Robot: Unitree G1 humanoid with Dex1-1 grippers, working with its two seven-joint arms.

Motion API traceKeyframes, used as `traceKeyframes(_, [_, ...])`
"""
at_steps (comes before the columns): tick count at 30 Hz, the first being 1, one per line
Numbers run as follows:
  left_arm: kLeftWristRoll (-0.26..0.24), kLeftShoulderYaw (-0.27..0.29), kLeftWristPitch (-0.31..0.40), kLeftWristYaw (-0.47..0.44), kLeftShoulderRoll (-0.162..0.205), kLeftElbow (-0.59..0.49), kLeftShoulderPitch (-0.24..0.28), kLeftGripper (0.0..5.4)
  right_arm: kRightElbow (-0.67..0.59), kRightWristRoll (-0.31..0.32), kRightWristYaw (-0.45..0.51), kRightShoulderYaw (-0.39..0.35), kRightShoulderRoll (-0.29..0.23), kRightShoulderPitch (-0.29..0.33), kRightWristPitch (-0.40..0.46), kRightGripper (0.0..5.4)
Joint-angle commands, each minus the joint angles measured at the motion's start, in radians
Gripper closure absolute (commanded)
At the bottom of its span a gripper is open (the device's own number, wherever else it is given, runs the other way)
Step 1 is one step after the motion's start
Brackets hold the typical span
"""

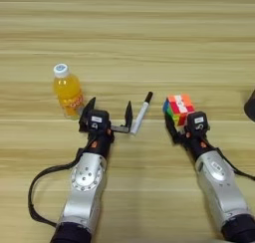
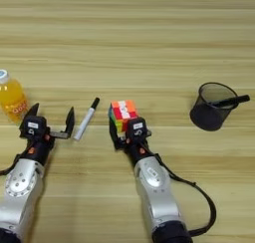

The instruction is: Move the objects on the table

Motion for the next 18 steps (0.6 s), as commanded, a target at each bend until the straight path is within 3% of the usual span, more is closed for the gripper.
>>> traceKeyframes(1, [0.015,-0.005,0.0,0.004,-0.006,0.003,-0.005,0.0,0.018,-0.015,0.007,0.019,-0.001,0.048,0.038,1.4])
traceKeyframes(12, [0.015,-0.005,-0.005,0.002,-0.005,0.006,-0.008,0.0,-0.074,-0.026,0.001,0.016,-0.014,0.069,0.007,0.02])
traceKeyframes(18, [0.016,-0.006,-0.006,0.002,-0.004,0.007,-0.009,0.0,-0.111,-0.028,-0.008,0.002,-0.025,0.076,0.01,0.02])
